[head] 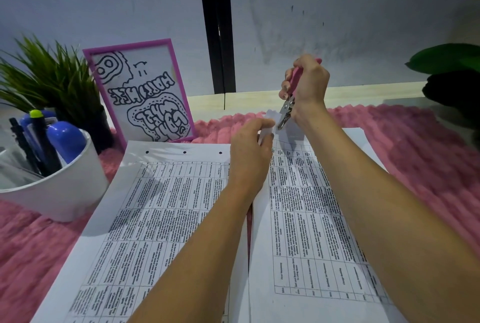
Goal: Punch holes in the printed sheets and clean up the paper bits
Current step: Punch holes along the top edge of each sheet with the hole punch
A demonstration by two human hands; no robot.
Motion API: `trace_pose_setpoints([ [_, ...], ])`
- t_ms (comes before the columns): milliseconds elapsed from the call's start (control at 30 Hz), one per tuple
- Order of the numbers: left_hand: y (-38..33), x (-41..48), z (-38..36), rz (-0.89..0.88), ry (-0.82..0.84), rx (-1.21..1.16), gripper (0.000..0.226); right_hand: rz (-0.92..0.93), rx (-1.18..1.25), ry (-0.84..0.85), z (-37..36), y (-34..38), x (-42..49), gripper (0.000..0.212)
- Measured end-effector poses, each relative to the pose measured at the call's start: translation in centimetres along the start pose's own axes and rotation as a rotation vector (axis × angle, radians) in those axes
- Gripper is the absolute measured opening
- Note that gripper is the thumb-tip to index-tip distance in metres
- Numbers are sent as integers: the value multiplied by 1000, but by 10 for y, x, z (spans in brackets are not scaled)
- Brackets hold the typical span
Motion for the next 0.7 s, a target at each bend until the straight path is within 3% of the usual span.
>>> trace_pose_setpoints([
  [167,-4,-1,-2,-11,46,40,28,-23,-10,89,-3,6,-2,11],
  [367,-6,-2,-1,-5,10,40,29,-77,71,229,1,13,-4,25],
  [567,-11,-3,-2,-119,-24,133,23,-117,142,194,14,11,-7,15],
  [700,0,0,-1,-25,-5,35,25,-74,34,181,20,18,-1,24],
])
Point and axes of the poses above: each hand's wrist, its own x-axis towards the middle knuckle, its own z-axis out of the back of the hand, y = z × x, the point moved 5 cm from there along x, towards the middle knuckle, and after that the axes turned 9 degrees about z, right-handed, at the moved point
